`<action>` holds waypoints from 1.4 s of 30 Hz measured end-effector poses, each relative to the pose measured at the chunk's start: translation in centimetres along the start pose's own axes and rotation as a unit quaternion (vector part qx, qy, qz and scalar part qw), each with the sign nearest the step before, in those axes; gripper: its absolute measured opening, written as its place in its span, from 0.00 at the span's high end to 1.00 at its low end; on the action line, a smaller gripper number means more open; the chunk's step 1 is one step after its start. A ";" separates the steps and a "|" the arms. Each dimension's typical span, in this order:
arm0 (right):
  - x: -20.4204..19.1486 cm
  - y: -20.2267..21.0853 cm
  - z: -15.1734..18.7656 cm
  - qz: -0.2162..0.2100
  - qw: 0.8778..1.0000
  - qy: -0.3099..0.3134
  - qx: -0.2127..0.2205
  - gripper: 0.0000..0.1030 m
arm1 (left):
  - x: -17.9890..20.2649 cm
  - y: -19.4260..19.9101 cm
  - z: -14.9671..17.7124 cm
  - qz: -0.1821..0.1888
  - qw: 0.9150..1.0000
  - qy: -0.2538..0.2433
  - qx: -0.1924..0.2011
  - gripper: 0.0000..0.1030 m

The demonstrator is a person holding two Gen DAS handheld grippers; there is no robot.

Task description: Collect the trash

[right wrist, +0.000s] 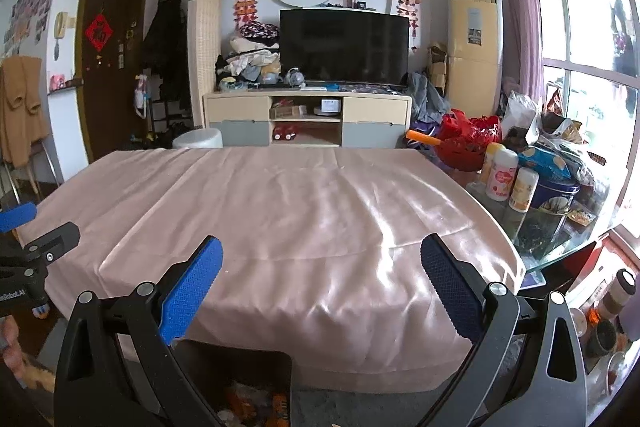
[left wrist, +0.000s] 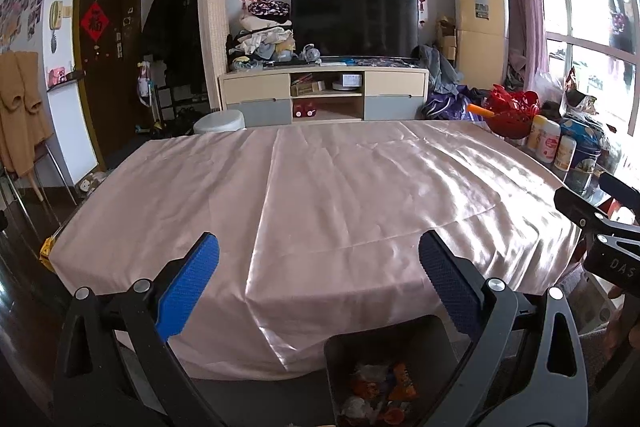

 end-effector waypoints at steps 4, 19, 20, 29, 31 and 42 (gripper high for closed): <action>0.0 0.0 0.1 0.000 1.000 -0.002 -0.001 0.03 | -0.2 0.0 -0.1 -0.001 1.000 0.002 0.002 0.08; 0.2 0.2 -0.1 -0.004 1.000 -0.010 0.005 0.03 | -0.7 0.2 0.0 -0.002 1.000 0.011 0.006 0.08; 0.1 0.2 -0.1 -0.005 1.000 -0.009 0.005 0.03 | -0.7 0.2 -0.1 -0.002 1.000 0.010 0.006 0.08; 0.0 0.1 -0.1 -0.006 1.000 -0.010 0.003 0.03 | -0.7 0.2 -0.1 -0.002 1.000 0.011 0.005 0.08; -0.1 0.0 0.0 -0.007 1.000 -0.010 0.002 0.03 | -0.6 0.3 -0.1 -0.001 1.000 0.012 0.005 0.08; -0.2 0.0 0.0 -0.007 1.000 -0.010 0.002 0.03 | -0.6 0.3 0.0 -0.001 1.000 0.012 0.005 0.08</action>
Point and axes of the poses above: each gripper's, at about its wrist camera, not at the fingertips, and y roughly against the way its jaws point, x to its right, z to its underside, the point moved 10 cm from there along -y, roughly the way its jaws point, and after that the axes turned 3 degrees about -y, right-handed, at the moved point
